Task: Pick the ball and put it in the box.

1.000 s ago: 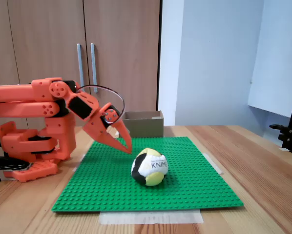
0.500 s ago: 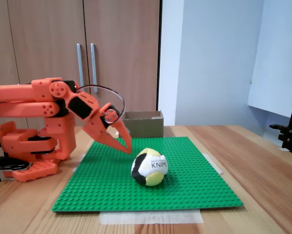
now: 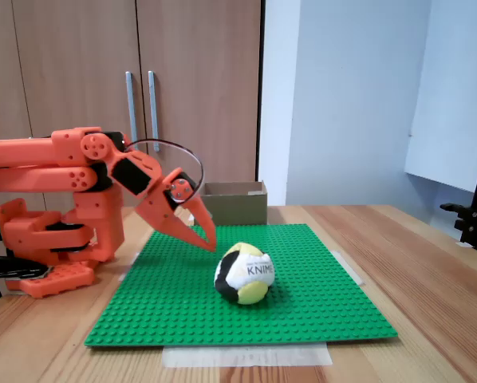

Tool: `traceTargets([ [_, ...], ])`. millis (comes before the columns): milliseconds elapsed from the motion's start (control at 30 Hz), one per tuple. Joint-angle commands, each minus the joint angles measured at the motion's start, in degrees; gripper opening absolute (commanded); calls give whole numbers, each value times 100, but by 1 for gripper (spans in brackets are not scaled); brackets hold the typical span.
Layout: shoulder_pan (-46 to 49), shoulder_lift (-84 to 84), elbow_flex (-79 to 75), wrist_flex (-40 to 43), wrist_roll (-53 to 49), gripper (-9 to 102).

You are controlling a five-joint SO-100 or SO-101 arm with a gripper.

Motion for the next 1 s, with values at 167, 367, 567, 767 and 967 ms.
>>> traceTargets([
  [167,26,-62,-650,0,-62,-1],
  [367,44,-185,-1160,114,-123,-1],
  [567,44,-765,-1740,123,-18,-1],
  [767,44,-1881,-2777,290,176,-1],
  [967,79,-2988,-4043,650,457,-1],
])
